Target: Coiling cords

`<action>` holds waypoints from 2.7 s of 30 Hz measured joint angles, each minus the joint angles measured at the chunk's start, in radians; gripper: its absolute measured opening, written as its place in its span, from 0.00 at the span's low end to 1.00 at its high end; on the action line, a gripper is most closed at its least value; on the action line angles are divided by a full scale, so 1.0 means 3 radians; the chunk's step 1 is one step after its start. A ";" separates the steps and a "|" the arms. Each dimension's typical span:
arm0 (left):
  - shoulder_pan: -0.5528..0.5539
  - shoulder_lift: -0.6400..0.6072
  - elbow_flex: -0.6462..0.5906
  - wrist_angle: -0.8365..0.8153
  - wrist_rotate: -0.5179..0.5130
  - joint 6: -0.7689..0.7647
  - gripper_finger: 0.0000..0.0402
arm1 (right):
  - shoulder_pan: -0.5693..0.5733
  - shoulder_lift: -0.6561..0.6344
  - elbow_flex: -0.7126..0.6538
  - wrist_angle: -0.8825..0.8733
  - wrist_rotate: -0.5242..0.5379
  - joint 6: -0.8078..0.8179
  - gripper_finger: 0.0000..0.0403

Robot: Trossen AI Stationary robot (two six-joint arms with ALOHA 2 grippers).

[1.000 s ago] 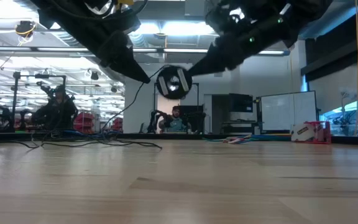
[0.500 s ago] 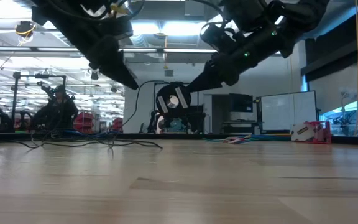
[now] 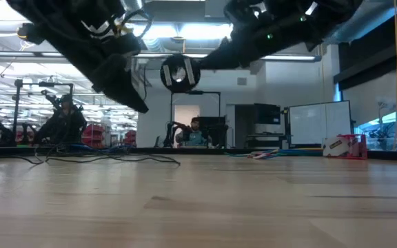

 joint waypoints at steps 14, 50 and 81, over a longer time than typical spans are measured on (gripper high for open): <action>-0.0056 -0.0101 -0.0114 -0.0099 -0.0056 -0.0352 0.45 | 0.0000 -0.0006 0.0316 -0.0028 -0.0024 -0.0034 0.00; -0.0952 -0.0170 -0.0026 0.0035 -0.1511 -0.0680 0.45 | 0.0000 -0.0008 0.0437 -0.0040 0.0257 0.0000 0.00; -0.0651 0.0297 -0.0037 0.0460 -0.1660 -0.0277 0.01 | 0.0001 -0.0011 0.0437 0.0433 -0.0379 0.0351 0.00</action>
